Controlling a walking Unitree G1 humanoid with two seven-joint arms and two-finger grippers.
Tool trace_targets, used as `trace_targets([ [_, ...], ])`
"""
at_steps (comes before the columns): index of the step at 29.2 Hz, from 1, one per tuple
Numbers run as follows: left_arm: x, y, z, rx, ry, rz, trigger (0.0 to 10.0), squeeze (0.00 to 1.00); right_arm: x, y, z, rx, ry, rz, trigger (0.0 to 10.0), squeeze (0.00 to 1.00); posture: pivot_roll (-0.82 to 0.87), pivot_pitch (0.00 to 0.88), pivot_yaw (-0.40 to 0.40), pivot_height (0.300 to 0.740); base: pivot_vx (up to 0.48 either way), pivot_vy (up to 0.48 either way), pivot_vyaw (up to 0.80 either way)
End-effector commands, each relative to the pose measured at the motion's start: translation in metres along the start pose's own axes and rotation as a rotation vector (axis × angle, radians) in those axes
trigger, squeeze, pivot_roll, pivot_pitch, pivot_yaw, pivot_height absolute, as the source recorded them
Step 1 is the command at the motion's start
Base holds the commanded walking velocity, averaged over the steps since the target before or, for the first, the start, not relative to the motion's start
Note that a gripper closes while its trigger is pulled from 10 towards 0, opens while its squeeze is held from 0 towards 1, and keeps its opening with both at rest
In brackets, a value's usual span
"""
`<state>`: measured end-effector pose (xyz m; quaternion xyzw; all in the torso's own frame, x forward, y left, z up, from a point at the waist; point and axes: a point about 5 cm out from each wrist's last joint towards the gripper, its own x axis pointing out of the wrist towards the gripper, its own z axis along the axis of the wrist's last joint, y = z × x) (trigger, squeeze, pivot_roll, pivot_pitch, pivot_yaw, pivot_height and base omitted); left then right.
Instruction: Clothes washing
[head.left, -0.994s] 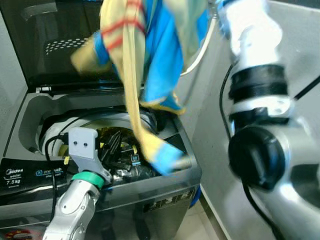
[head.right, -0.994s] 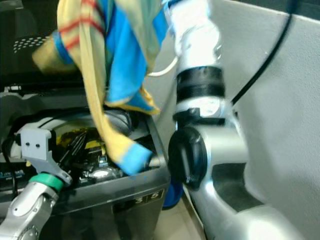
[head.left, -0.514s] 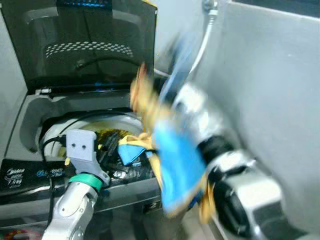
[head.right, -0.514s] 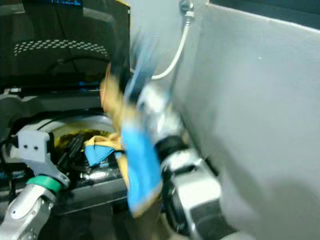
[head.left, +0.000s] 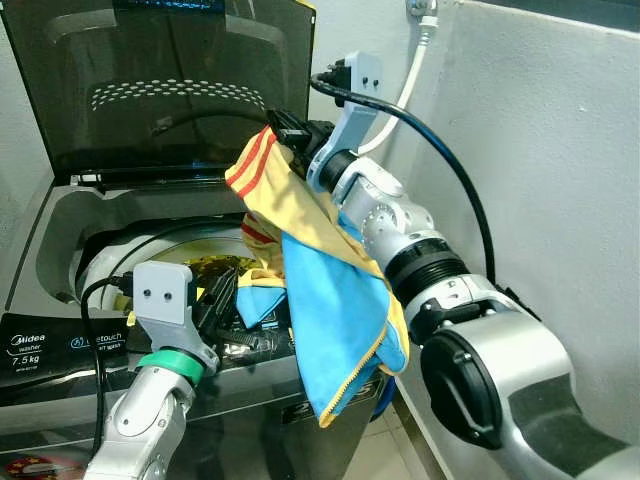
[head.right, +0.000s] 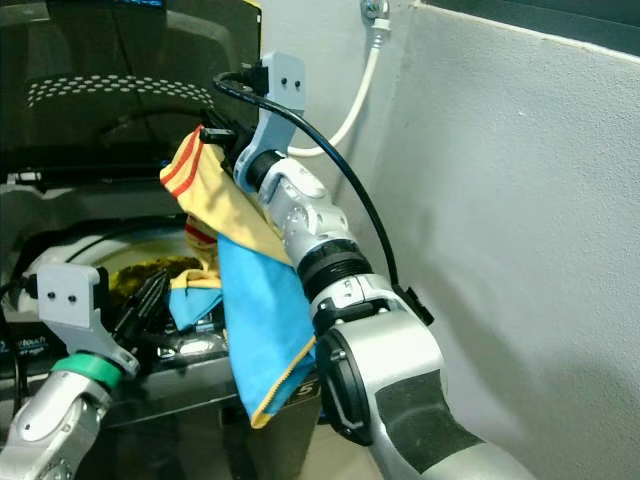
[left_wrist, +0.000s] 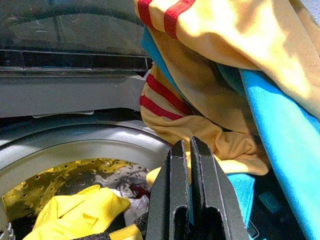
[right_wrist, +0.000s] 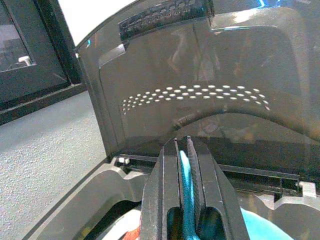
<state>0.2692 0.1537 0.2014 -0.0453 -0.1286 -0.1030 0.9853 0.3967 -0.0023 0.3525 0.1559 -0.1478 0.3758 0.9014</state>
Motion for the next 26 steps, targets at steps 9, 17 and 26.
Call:
trace_targets([
  [9, -0.005, -0.003, 0.000, 0.000, -0.003, 0.009, 10.0, 0.00, 0.014, 0.053, 0.138, 0.762, -0.562, 0.442, 10.0, 0.00, 0.05, 0.023, -0.051, 0.740, 0.000, 0.000, 0.00],
  [17, -0.005, -0.003, -0.001, -0.003, -0.001, 0.010, 10.0, 0.00, 0.023, 0.070, 0.081, 0.444, -0.274, 0.487, 10.0, 0.00, 0.05, 0.023, -0.047, 0.740, 0.000, 0.000, 0.00],
  [26, -0.004, -0.003, 0.000, -0.005, -0.001, 0.002, 10.0, 0.00, 0.019, 0.055, -0.016, 0.076, 0.069, 0.230, 10.0, 0.00, 0.05, 0.028, -0.040, 0.740, 0.000, 0.000, 0.00],
])
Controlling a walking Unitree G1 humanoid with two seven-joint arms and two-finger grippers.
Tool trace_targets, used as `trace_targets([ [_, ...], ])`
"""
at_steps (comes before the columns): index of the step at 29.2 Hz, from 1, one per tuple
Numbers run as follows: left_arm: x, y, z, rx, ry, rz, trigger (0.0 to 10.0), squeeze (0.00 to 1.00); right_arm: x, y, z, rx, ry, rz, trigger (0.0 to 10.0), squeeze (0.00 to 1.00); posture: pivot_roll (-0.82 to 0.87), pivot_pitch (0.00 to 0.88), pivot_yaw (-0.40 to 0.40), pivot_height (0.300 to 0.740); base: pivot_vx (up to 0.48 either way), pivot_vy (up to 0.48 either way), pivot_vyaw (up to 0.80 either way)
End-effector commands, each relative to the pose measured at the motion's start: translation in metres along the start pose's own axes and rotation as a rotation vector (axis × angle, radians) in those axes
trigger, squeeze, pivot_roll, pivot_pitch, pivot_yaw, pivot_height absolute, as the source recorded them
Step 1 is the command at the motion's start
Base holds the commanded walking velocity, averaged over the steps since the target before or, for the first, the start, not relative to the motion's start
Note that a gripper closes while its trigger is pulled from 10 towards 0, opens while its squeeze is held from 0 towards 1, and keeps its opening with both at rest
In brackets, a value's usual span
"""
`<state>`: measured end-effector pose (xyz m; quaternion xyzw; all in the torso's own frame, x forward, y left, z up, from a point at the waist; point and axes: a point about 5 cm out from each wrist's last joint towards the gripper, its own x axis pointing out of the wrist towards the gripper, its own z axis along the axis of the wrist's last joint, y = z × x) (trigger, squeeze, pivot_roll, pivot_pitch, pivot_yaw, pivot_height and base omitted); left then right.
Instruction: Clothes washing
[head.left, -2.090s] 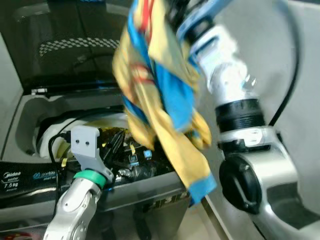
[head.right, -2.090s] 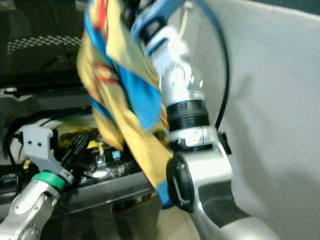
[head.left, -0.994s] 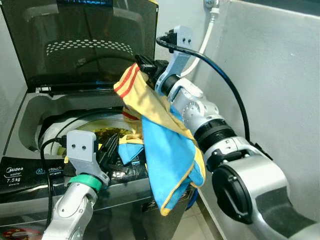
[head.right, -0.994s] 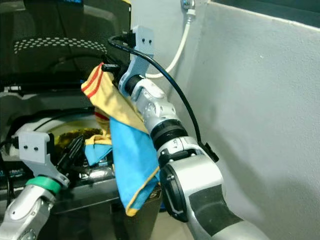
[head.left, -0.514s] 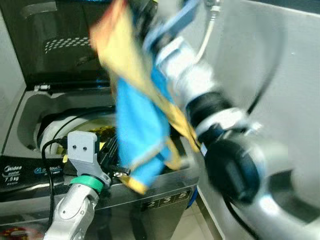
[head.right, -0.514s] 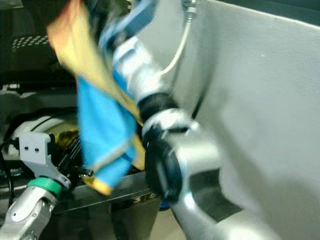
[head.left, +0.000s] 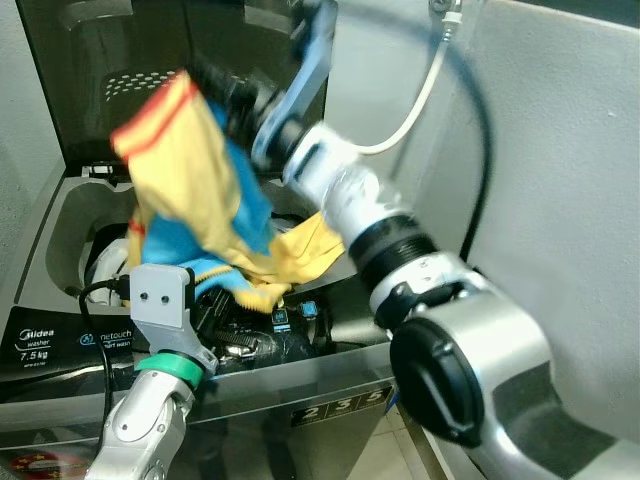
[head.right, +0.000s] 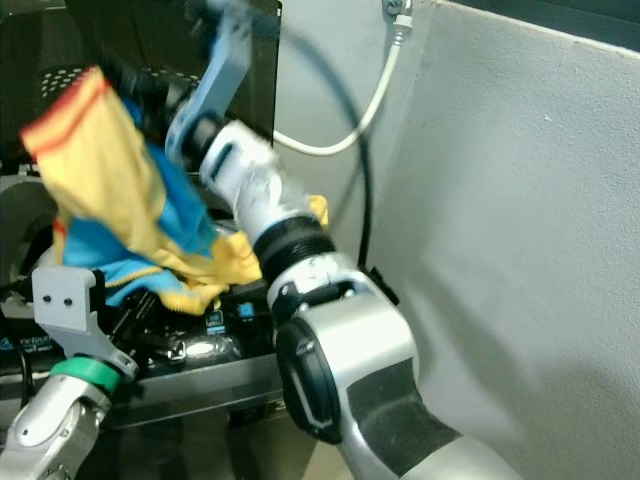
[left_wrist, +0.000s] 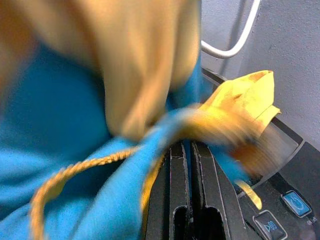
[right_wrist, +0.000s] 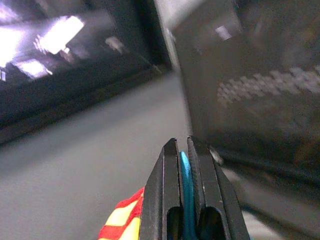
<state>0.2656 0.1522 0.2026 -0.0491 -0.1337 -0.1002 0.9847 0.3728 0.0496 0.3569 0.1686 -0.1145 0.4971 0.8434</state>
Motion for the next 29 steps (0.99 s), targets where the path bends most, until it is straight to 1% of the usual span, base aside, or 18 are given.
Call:
trace_targets([
  [1, -0.002, -0.001, -0.002, 0.001, 0.010, -0.005, 10.0, 0.00, 0.000, -0.002, -0.007, -0.026, 0.012, -0.053, 10.0, 0.00, 0.05, 0.028, -0.040, 0.740, 0.000, 0.000, 0.00],
  [4, -0.003, -0.002, -0.002, 0.000, 0.010, -0.005, 10.0, 0.00, -0.002, -0.009, -0.007, -0.016, 0.013, -0.139, 10.0, 0.00, 0.05, 0.031, -0.046, 0.740, 0.000, 0.000, 0.00],
  [7, -0.003, -0.002, -0.002, 0.001, 0.011, -0.005, 10.0, 0.00, -0.003, -0.010, -0.006, -0.024, 0.012, -0.157, 10.0, 0.00, 0.05, 0.031, -0.046, 0.740, 0.000, 0.000, 0.00],
  [9, -0.003, -0.003, -0.002, 0.002, 0.012, -0.004, 10.0, 0.00, -0.005, -0.015, -0.006, -0.057, 0.018, -0.222, 10.0, 0.00, 0.05, 0.031, -0.054, 0.740, 0.000, 0.000, 0.00],
  [11, -0.003, -0.003, -0.002, 0.002, 0.012, -0.004, 10.0, 0.00, -0.005, -0.015, -0.006, -0.057, 0.018, -0.222, 10.0, 0.00, 0.05, 0.031, -0.054, 0.740, 0.000, 0.000, 0.00],
  [12, -0.003, -0.004, -0.003, 0.003, 0.012, -0.004, 10.0, 0.00, -0.007, -0.019, -0.008, -0.081, 0.033, -0.257, 10.0, 0.60, 0.05, 0.032, -0.058, 0.740, 0.000, 0.000, 0.00],
  [13, -0.004, -0.005, -0.003, 0.004, 0.013, -0.004, 10.0, 0.00, -0.009, -0.023, -0.011, -0.103, 0.063, -0.285, 10.0, 1.00, 0.05, 0.033, -0.062, 0.740, 0.000, 0.000, 0.00],
  [14, -0.004, -0.005, -0.003, 0.004, 0.013, -0.004, 10.0, 0.00, -0.009, -0.023, -0.011, -0.103, 0.063, -0.285, 10.0, 1.00, 0.05, 0.033, -0.062, 0.740, 0.000, 0.000, 0.00],
  [17, -0.005, -0.005, -0.003, 0.005, 0.013, -0.003, 10.0, 0.00, -0.014, -0.028, -0.019, -0.150, 0.130, -0.311, 10.0, 1.00, 0.05, 0.035, -0.062, 0.740, 0.000, 0.000, 0.00],
  [19, -0.006, -0.004, -0.003, 0.008, 0.018, -0.005, 10.0, 0.00, -0.014, -0.024, -0.028, -0.137, 0.238, -0.208, 10.0, 1.00, 0.05, 0.040, -0.049, 0.740, 0.000, 0.000, 0.00],
  [20, -0.006, -0.004, -0.003, 0.008, 0.018, -0.005, 10.0, 0.00, -0.014, -0.024, -0.028, -0.137, 0.238, -0.208, 10.0, 1.00, 0.05, 0.040, -0.049, 0.740, 0.000, 0.000, 0.00],
  [21, -0.006, -0.003, -0.003, 0.009, 0.021, -0.008, 10.0, 0.00, -0.013, -0.019, -0.030, -0.127, 0.276, -0.137, 10.0, 0.00, 0.05, 0.041, -0.042, 0.740, 0.000, 0.000, 0.00],
  [23, -0.005, -0.002, -0.004, 0.012, 0.026, -0.014, 10.0, 0.00, -0.011, -0.014, -0.026, -0.117, 0.299, -0.053, 10.0, 0.00, 0.05, 0.043, -0.029, 0.740, 0.000, 0.000, 0.00],
  [24, -0.005, -0.002, -0.003, 0.014, 0.027, -0.017, 10.0, 0.00, -0.010, -0.012, -0.020, -0.112, 0.287, -0.025, 10.0, 0.00, 0.05, 0.044, -0.027, 0.740, 0.000, 0.000, 0.00],
  [25, -0.004, -0.001, -0.003, 0.018, 0.027, -0.024, 10.0, 0.00, -0.009, -0.012, -0.007, -0.112, 0.229, -0.017, 10.0, 0.00, 0.06, 0.043, -0.020, 0.740, 0.000, 0.000, 0.00],
  [26, -0.004, -0.001, -0.003, 0.018, 0.027, -0.024, 10.0, 0.00, -0.009, -0.012, -0.007, -0.112, 0.229, -0.017, 10.0, 0.00, 0.06, 0.043, -0.020, 0.740, 0.000, 0.000, 0.00],
  [27, -0.003, -0.001, -0.002, 0.020, 0.028, -0.028, 10.0, 0.00, -0.008, -0.013, 0.002, -0.113, 0.187, -0.014, 10.0, 0.00, 0.06, 0.043, -0.019, 0.740, 0.000, 0.000, 0.00],
  [29, -0.003, -0.001, -0.001, 0.027, 0.029, -0.037, 10.0, 0.00, -0.015, -0.024, 0.031, -0.079, 0.025, -0.074, 10.0, 0.00, 0.07, 0.044, -0.012, 0.740, 0.000, 0.000, 0.00],
])
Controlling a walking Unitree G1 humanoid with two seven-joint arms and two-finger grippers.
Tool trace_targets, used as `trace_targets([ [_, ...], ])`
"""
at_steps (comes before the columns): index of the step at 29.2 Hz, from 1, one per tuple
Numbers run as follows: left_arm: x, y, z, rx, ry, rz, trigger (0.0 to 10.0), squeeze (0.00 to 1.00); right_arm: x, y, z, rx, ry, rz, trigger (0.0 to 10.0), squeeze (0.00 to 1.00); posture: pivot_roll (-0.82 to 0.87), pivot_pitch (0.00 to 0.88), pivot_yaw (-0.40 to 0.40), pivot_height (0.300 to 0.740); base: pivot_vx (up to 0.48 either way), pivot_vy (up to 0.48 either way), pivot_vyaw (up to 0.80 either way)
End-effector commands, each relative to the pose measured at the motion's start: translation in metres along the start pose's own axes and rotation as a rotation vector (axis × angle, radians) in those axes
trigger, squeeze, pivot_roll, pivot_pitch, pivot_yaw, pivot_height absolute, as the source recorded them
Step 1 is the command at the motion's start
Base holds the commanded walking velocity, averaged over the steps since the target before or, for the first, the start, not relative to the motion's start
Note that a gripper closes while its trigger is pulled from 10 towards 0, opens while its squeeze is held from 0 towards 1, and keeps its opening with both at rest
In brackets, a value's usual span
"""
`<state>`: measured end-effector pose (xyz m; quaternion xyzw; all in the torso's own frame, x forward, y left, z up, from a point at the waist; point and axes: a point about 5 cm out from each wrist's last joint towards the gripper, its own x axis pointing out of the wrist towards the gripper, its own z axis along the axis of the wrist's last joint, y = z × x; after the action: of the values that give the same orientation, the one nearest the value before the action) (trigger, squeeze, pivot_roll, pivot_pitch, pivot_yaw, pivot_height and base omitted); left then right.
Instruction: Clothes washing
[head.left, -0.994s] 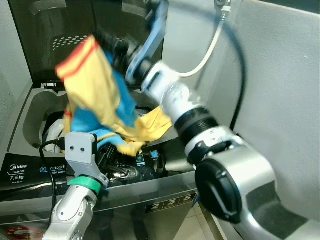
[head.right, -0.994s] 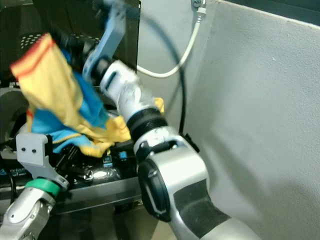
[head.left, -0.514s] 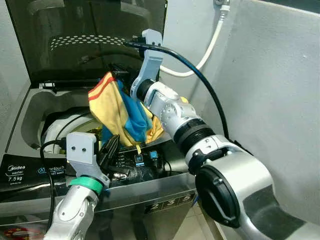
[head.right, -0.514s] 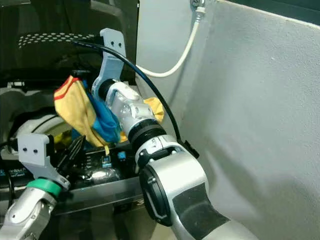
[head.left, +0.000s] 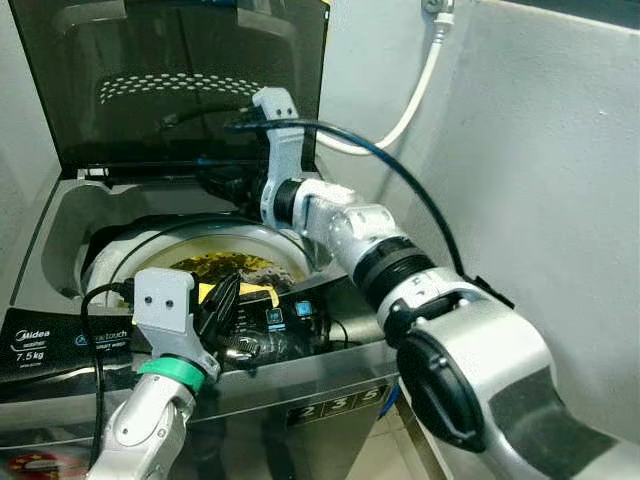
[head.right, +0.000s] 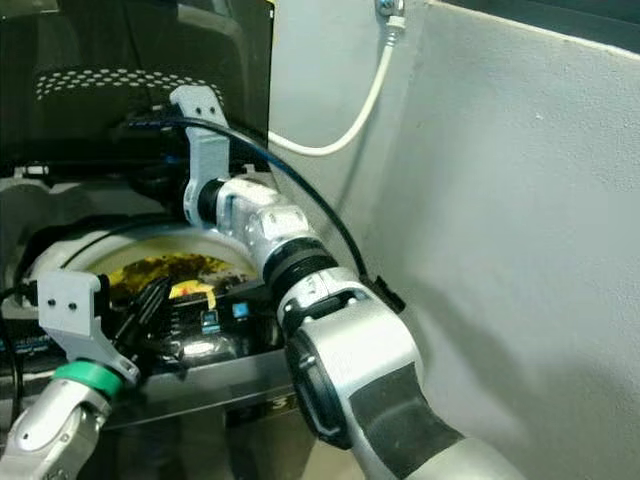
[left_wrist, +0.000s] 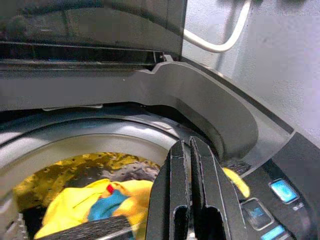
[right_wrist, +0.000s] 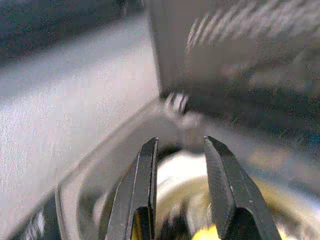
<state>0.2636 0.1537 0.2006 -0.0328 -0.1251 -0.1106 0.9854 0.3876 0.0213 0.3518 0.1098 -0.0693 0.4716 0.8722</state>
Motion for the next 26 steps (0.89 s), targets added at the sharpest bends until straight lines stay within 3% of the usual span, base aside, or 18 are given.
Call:
trace_targets([
  [1, 0.000, -0.002, 0.001, 0.002, 0.009, -0.015, 10.0, 0.00, -0.007, -0.008, 0.034, 0.013, -0.164, -0.045, 10.0, 0.00, 0.07, 0.044, -0.011, 0.740, 0.000, 0.000, 0.00],
  [2, 0.000, -0.002, 0.001, 0.002, 0.009, -0.015, 10.0, 0.00, -0.007, -0.008, 0.034, 0.013, -0.164, -0.045, 10.0, 0.00, 0.07, 0.044, -0.011, 0.740, 0.000, 0.000, 0.00],
  [5, -0.001, 0.001, -0.001, 0.018, 0.033, -0.001, 10.0, 0.00, -0.033, -0.043, 0.038, 0.033, -0.263, -0.242, 10.0, 0.00, 0.07, 0.041, -0.006, 0.740, 0.000, 0.000, 0.00],
  [9, 0.002, 0.006, -0.002, 0.057, 0.056, 0.010, 10.0, 0.00, -0.073, -0.076, 0.003, 0.028, -0.292, -0.408, 10.0, 0.00, 0.07, 0.030, 0.005, 0.740, 0.000, 0.000, 0.00],
  [11, 0.002, 0.006, -0.003, 0.064, 0.061, 0.011, 10.0, 0.00, -0.078, -0.079, -0.002, 0.032, -0.287, -0.425, 10.0, 0.00, 0.07, 0.030, 0.005, 0.740, 0.000, 0.000, 0.00],
  [12, 0.006, 0.008, -0.001, 0.084, 0.064, 0.014, 10.0, 0.00, -0.091, -0.083, -0.015, 0.003, -0.291, -0.468, 10.0, 0.00, 0.06, 0.018, 0.019, 0.740, 0.000, 0.000, 0.00],
  [13, 0.008, 0.009, 0.000, 0.097, 0.064, 0.016, 10.0, 0.00, -0.100, -0.084, -0.022, -0.020, -0.296, -0.494, 10.0, 0.00, 0.06, 0.018, 0.019, 0.740, 0.000, 0.000, 0.00],
  [15, 0.008, 0.009, 0.000, 0.097, 0.064, 0.016, 10.0, 0.00, -0.100, -0.084, -0.022, -0.020, -0.296, -0.494, 10.0, 0.00, 0.06, 0.018, 0.019, 0.740, 0.000, 0.000, 0.00],
  [17, 0.019, 0.017, 0.009, 0.173, 0.049, 0.076, 10.0, 0.00, -0.127, -0.083, -0.046, -0.066, -0.314, -0.591, 10.0, 0.00, 0.04, 0.006, 0.030, 0.740, 0.000, 0.000, 0.00],
  [18, 0.024, 0.017, 0.013, 0.172, 0.044, 0.084, 10.0, 0.00, -0.142, -0.081, -0.061, -0.085, -0.309, -0.630, 10.0, 0.00, 0.03, 0.000, 0.035, 0.740, 0.000, 0.000, 0.00],
  [20, 0.024, 0.017, 0.013, 0.172, 0.044, 0.084, 10.0, 0.00, -0.142, -0.081, -0.061, -0.085, -0.309, -0.630, 10.0, 0.00, 0.03, 0.000, 0.035, 0.740, 0.000, 0.000, 0.00],
  [22, 0.029, 0.013, 0.016, 0.101, 0.025, 0.056, 10.0, 0.00, -0.166, -0.072, -0.090, -0.051, -0.298, -0.710, 10.0, 0.00, 0.01, 0.000, 0.047, 0.740, 0.000, 0.000, 0.00],
  [26, 0.027, 0.008, 0.011, 0.043, 0.030, 0.039, 10.0, 0.00, -0.175, -0.064, -0.108, -0.042, -0.243, -0.767, 10.0, 0.00, 0.00, 0.000, 0.050, 0.740, 0.000, 0.000, 0.00],
])
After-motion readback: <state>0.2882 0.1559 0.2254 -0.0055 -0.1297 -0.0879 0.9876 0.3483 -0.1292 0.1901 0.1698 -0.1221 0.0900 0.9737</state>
